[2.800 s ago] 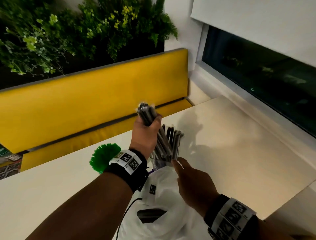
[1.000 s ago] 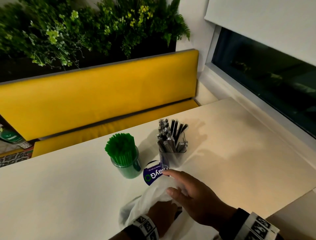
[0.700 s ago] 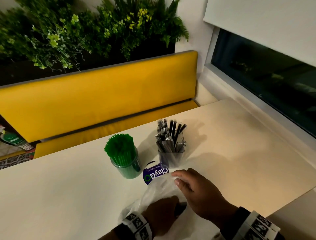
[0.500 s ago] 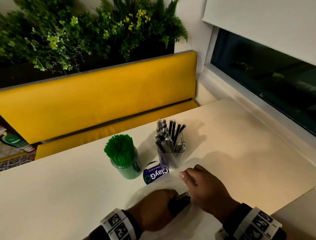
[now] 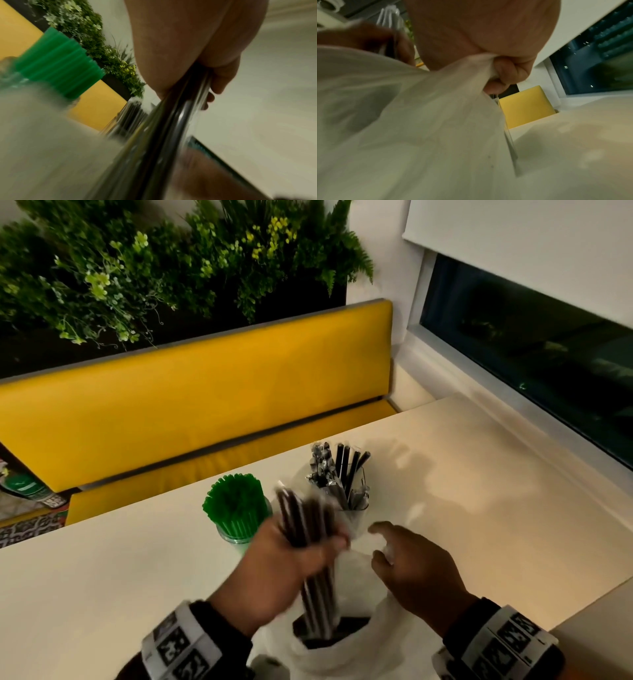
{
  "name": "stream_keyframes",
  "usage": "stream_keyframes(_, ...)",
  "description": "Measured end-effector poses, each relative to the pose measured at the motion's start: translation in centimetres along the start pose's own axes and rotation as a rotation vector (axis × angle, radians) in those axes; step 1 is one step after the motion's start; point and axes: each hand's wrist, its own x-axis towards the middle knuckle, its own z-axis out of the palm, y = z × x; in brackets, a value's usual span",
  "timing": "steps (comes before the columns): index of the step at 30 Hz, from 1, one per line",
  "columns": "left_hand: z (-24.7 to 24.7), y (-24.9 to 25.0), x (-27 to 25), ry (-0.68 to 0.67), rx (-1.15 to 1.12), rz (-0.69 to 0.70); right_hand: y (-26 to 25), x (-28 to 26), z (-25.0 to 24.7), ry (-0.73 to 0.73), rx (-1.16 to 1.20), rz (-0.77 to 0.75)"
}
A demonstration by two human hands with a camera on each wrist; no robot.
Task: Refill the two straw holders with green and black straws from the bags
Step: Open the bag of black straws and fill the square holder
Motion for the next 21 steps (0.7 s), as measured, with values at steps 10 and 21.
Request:
stream_keyframes(10,1.3,3.3,11.5,0.455,-0.369,0.194,1.2,5.0,1.8,0.076,-0.138,-0.074)
stream_keyframes(21,2.5,-2.6,14.9,0.342,0.431,0.107,0.4,6.7,1.6,0.213,-0.222,-0.150)
